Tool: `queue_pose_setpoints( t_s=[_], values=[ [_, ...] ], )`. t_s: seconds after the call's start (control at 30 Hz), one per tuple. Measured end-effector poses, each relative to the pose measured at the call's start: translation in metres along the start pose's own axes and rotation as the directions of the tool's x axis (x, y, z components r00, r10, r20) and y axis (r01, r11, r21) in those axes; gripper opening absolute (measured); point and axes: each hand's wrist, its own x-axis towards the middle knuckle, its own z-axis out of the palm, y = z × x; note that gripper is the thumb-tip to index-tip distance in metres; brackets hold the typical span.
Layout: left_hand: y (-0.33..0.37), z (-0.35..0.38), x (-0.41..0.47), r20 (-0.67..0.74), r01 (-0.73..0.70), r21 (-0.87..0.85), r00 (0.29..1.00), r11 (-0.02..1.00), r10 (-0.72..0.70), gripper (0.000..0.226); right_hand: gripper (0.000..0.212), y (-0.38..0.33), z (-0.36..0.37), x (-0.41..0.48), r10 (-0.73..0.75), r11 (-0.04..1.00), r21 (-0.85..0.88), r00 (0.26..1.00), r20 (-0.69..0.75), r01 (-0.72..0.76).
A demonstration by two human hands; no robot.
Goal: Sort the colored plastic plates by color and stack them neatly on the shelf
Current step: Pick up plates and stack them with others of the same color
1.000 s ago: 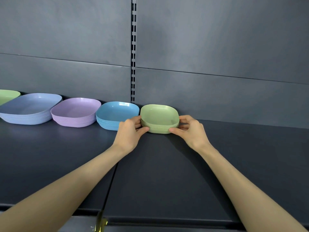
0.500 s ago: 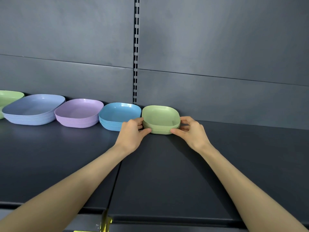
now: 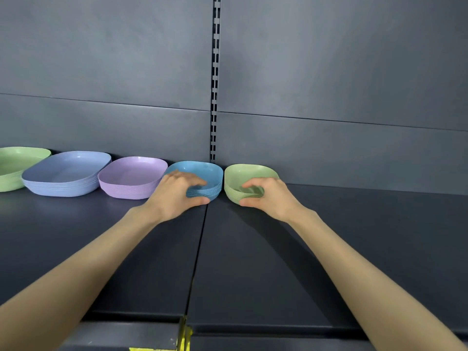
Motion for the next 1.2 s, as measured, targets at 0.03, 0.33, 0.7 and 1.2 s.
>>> queue_pose_setpoints(
  t_s=[0.03, 0.33, 0.7, 1.2],
  values=[
    [-0.001, 0.002, -0.001, 0.020, -0.004, -0.001, 1.000, 1.000, 0.004, 0.038, 0.047, 0.000, 0.003, 0.002, 0.001, 1.000, 0.003, 1.000, -0.009, -0.001],
    [0.002, 0.007, 0.000, 0.012, 0.063, 0.039, 0.998, 0.997, -0.063, 0.024, 0.031, 0.007, 0.018, 0.007, 0.002, 0.999, 0.054, 0.996, -0.090, 0.003],
    [0.001, 0.012, 0.002, -0.007, 0.070, 0.049, 0.998, 0.996, -0.070, 0.030, 0.025, 0.006, 0.016, 0.007, -0.006, 0.997, 0.082, 0.997, -0.075, 0.012],
    [0.004, -0.007, 0.003, 0.040, 0.004, 0.046, 0.999, 0.999, -0.006, 0.034, 0.040, -0.015, 0.004, 0.002, -0.034, 0.983, -0.184, 0.998, -0.043, 0.026]
  ],
)
